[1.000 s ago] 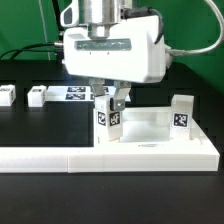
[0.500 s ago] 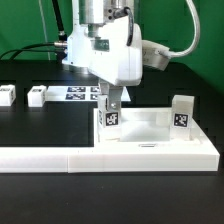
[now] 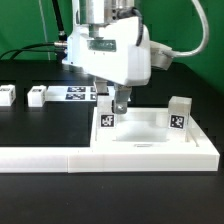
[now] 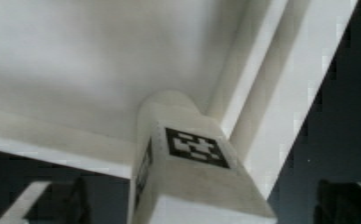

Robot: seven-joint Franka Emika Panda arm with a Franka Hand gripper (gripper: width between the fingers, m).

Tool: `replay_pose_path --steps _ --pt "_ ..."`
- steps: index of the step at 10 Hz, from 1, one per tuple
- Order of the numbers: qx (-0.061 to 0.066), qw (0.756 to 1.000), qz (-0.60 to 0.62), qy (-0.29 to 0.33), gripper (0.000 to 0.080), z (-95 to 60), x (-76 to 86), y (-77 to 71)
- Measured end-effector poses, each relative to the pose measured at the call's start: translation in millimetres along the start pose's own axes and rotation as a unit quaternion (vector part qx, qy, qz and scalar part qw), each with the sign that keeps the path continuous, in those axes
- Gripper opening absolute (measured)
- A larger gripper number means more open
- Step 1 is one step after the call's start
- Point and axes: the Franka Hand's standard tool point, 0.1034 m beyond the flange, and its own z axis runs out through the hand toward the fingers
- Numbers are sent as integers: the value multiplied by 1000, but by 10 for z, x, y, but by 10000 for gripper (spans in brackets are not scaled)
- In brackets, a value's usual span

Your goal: Assemble square table

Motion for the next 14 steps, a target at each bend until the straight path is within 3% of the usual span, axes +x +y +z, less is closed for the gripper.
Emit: replay_pose_path --steps 4,7,9,13,14 --pt "1 980 -198 1 649 -9 22 3" --pt "0 942 -334 0 649 -3 12 9" --pt "-2 899 -438 0 649 -2 45 24" --pt "-11 834 -552 7 649 17 46 53" --pt "-11 830 -557 8 526 19 61 58"
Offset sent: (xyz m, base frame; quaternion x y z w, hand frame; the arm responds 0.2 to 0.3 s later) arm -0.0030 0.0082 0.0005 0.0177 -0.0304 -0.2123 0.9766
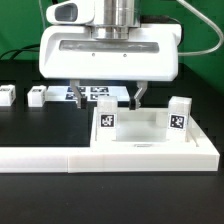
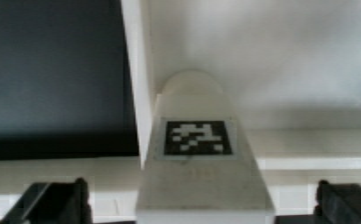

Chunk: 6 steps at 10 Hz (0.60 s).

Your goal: Assemble square table

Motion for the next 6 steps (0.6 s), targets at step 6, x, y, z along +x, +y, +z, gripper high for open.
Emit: replay_pose_path --steps 6 --pt "0 1000 15 0 290 1 0 4"
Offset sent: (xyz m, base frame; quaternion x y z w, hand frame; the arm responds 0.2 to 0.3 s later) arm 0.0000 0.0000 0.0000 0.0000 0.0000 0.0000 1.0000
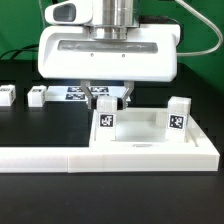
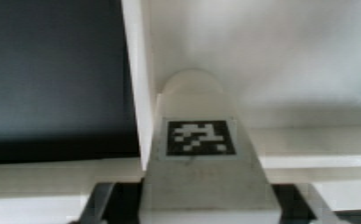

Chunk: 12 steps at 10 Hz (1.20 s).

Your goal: Assemble square table

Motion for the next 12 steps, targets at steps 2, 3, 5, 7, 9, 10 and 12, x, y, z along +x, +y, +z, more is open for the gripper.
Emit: replay_pose_path --steps 2,3,5,7,9,10,12 --pt "1 997 72 1 290 0 3 9" --pt "2 994 113 2 290 3 3 35" --pt "4 976 218 3 290 1 4 15" --pt "6 945 328 -2 291 -6 2 11" --pt "4 908 420 -7 291 -6 -11 -18" --pt "4 888 460 -7 291 -5 -13 -23" --pt "2 843 537 -7 292 -5 -14 -33"
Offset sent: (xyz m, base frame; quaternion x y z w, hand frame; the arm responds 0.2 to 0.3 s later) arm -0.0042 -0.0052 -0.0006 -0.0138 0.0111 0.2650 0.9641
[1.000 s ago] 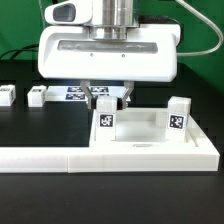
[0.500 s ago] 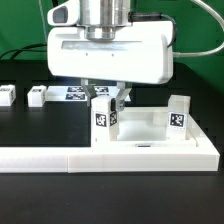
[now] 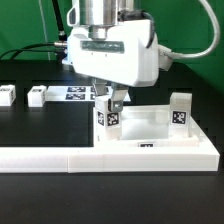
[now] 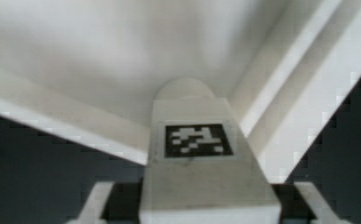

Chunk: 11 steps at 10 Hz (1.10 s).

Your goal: Assemble square table

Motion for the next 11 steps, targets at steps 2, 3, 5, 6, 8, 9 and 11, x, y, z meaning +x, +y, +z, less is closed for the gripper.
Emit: replay_pose_path --steps 2,3,5,6,8,9,11 --pt "-4 998 62 -2 294 6 -10 -9" --pt "-4 996 85 -2 294 6 -18 -12" --pt "-4 997 80 -2 425 10 -22 -10" --pt "-4 998 59 -2 558 10 -22 -10" --pt "-4 1000 -6 -2 630 7 -23 -13" --pt "-4 996 -84 -3 644 3 -24 -19" --pt "-3 982 -191 -3 648 2 -11 -14"
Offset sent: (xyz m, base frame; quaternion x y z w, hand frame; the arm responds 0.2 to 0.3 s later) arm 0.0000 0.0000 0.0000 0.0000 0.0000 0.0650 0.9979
